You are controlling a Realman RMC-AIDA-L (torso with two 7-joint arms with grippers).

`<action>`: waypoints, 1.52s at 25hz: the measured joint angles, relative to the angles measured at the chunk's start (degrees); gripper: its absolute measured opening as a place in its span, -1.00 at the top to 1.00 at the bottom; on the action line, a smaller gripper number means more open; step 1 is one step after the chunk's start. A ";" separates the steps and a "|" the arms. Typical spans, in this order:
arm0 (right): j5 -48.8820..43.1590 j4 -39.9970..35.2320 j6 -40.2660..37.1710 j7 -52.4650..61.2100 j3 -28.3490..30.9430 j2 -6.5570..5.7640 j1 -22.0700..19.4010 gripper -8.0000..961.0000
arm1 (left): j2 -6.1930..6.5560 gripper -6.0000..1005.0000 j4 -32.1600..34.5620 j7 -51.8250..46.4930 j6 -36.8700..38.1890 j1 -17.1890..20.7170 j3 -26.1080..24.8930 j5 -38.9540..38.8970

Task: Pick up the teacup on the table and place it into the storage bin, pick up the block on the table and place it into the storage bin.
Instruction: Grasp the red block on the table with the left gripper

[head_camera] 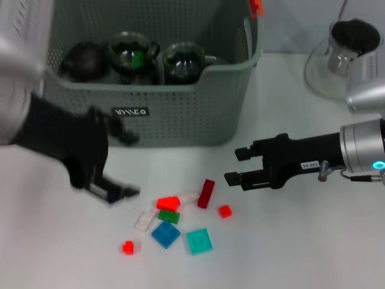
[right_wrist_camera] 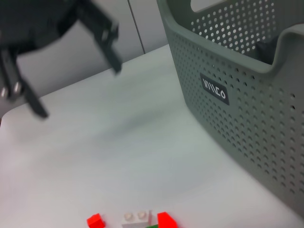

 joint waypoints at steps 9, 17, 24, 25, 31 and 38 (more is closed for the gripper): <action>0.04 0.00 0.15 0.44 0.62 0.15 0.08 -0.49 | -1.88 -0.73 -5.14 3.47 -3.83 2.97 11.08 11.02; -0.02 0.06 0.19 0.51 1.42 0.35 -0.13 -0.49 | -2.08 -0.73 -15.11 0.35 -11.36 2.04 20.53 16.13; 0.03 0.09 0.19 0.52 1.94 0.35 -0.21 -0.49 | -2.15 -0.72 -19.43 -0.79 -14.87 0.79 24.05 16.61; 0.01 0.09 0.19 0.52 2.06 0.35 -0.22 -0.49 | -2.09 -0.72 -20.28 -0.91 -15.33 0.57 24.32 16.66; 0.04 0.09 0.19 0.52 2.18 0.35 -0.35 -0.49 | -2.11 -0.72 -21.78 -1.00 -17.98 0.47 25.05 17.11; 0.04 0.09 0.19 0.19 2.84 0.29 -0.34 -0.49 | -2.10 -0.52 -22.56 -1.04 -18.46 0.40 25.67 17.16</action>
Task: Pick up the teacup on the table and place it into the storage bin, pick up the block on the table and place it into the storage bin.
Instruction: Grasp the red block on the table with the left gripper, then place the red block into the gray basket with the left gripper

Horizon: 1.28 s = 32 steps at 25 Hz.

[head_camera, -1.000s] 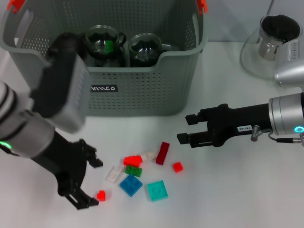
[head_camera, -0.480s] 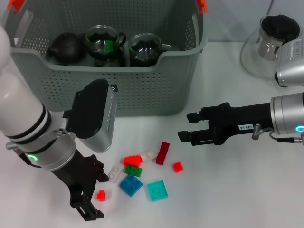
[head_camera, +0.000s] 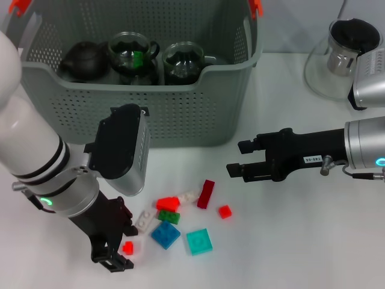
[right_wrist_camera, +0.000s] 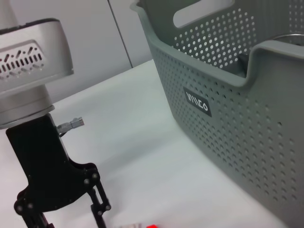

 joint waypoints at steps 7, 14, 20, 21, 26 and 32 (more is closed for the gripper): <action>0.00 0.00 0.15 -0.21 0.00 -0.04 0.00 -0.49 | 0.03 -0.17 -0.49 -0.20 -0.76 0.01 0.33 0.00; -0.04 0.00 0.18 -0.24 0.00 0.00 0.09 -0.49 | 0.03 -0.04 -1.37 -0.21 -2.28 0.01 0.77 0.08; -0.08 0.00 0.18 -0.26 0.00 0.05 0.12 -0.49 | 0.03 0.05 -1.40 -0.42 -2.63 0.00 1.14 0.10; -0.08 0.00 0.18 -0.27 0.00 0.06 0.14 -0.49 | 0.03 0.06 -1.43 -0.63 -2.64 -0.05 1.23 0.12; -0.07 0.00 0.18 -0.33 0.00 0.06 0.18 -0.49 | 0.12 0.40 -1.66 -1.13 -2.08 -0.50 1.36 0.18; -0.13 0.00 0.12 -0.39 0.00 0.06 0.12 -0.49 | 0.20 0.60 0.90 -1.29 1.65 -0.63 0.77 0.17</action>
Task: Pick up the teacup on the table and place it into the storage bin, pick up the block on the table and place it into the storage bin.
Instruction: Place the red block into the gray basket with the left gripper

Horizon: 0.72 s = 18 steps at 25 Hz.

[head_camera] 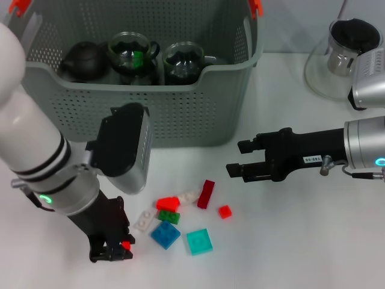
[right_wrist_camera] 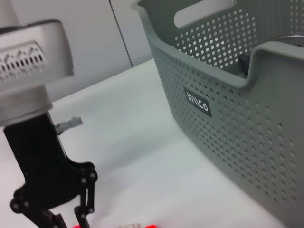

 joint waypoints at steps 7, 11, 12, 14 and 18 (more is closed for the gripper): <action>-0.18 0.00 -0.65 -0.03 -0.35 -0.01 -0.04 -0.49 | 0.12 0.59 11.47 -1.91 13.88 -2.65 -10.69 -5.25; -0.27 0.00 -1.58 -0.69 -0.49 -0.05 0.08 -0.49 | 0.27 0.56 17.67 -3.84 19.81 -7.21 -23.79 -12.49; -0.29 0.00 -2.06 -0.85 -0.51 -0.01 0.16 -0.49 | 0.30 0.56 18.76 -4.47 19.60 -8.40 -26.27 -13.57; -0.32 0.00 -3.09 -1.15 -0.54 0.03 0.29 -0.49 | 0.62 0.55 19.71 -5.74 17.67 -10.77 -30.16 -14.73; -0.40 0.00 -4.55 -1.49 -0.93 0.03 0.49 -0.49 | 2.34 0.52 16.58 -8.56 8.42 -14.26 -32.28 -14.70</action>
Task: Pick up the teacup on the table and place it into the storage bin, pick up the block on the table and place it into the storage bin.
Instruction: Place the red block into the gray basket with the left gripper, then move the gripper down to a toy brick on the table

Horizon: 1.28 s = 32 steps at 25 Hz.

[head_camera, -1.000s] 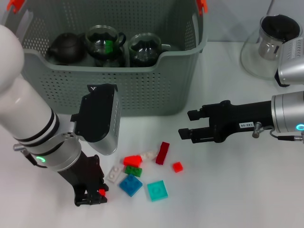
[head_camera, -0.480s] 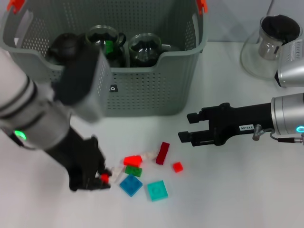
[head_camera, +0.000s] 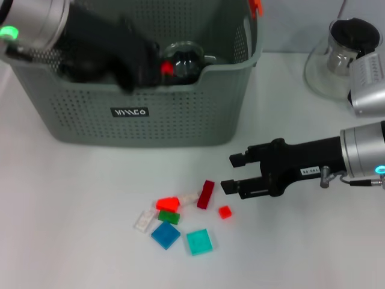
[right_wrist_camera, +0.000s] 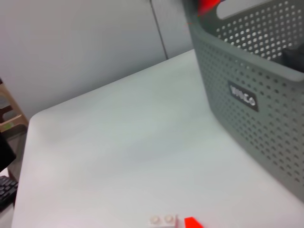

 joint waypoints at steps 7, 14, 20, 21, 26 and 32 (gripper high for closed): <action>-0.02 0.00 -0.67 0.25 -0.48 -0.44 0.13 -0.49 | 5.80 0.48 -20.96 -6.70 -21.26 -9.13 0.52 1.74; -0.01 0.00 -0.84 0.52 -0.48 -0.79 -0.13 -0.49 | 7.80 0.44 -34.38 -11.81 -36.81 -13.78 2.78 9.99; -0.01 0.00 -0.94 0.59 -0.48 -0.91 -0.38 -0.49 | 6.00 0.40 -33.50 -15.75 -40.04 -13.57 6.21 18.64; -0.01 0.00 -0.93 0.60 -0.48 -0.91 -0.41 -0.49 | 5.88 0.40 -33.45 -15.82 -40.05 -13.55 6.16 19.00; -0.02 0.00 -0.97 0.62 -0.48 -0.91 -0.39 -0.49 | 5.96 0.37 -31.92 -16.71 -39.67 -13.06 5.68 19.27; -0.08 0.00 -1.64 0.64 -0.48 -0.92 -0.35 -0.48 | 5.93 -0.20 -24.38 -17.41 -34.74 -10.44 5.45 18.96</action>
